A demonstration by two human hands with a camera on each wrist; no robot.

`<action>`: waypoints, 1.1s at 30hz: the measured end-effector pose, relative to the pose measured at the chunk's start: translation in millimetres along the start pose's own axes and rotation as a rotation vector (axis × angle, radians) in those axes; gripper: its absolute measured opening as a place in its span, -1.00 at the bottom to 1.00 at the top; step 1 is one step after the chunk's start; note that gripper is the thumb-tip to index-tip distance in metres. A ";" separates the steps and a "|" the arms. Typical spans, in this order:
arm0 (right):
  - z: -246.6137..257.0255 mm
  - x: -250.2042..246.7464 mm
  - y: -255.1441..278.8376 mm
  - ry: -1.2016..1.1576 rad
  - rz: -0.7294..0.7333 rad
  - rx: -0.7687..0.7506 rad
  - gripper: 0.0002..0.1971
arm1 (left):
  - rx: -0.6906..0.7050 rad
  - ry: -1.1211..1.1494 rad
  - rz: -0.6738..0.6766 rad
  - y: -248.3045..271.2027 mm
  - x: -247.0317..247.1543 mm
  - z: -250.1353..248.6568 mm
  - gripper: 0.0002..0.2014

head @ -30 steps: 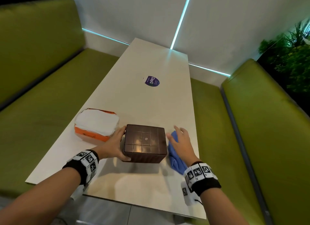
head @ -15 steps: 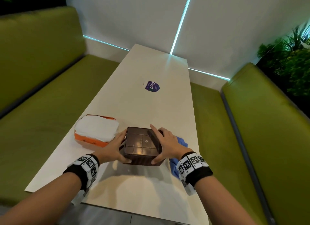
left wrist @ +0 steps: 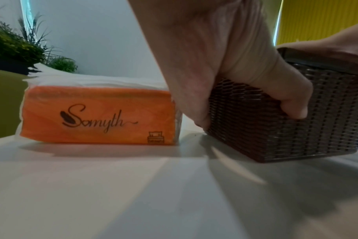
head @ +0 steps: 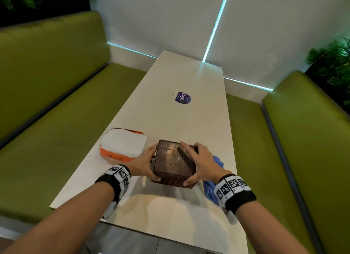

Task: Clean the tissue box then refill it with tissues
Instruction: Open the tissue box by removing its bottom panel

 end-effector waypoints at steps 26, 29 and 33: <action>24.2 -28.5 22.2 -0.024 0.080 -0.055 -0.39 | -0.013 0.035 -0.080 12.2 5.2 4.8 0.32; 27.1 -42.9 25.0 -0.051 -0.120 -0.072 -0.55 | -0.063 0.070 -0.094 17.2 8.1 8.3 0.28; 28.5 -65.6 35.5 -0.224 -0.378 -0.013 -0.71 | -0.090 0.090 -0.113 25.6 9.7 2.4 0.18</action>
Point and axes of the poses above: each hand's wrist, its own y-axis away from the middle knuckle, its own x-axis out of the palm, z = x × y, the point moved 5 cm from there along -y, towards the middle knuckle, and after that the axes turned 6 degrees about -z, right-handed, at the moved point
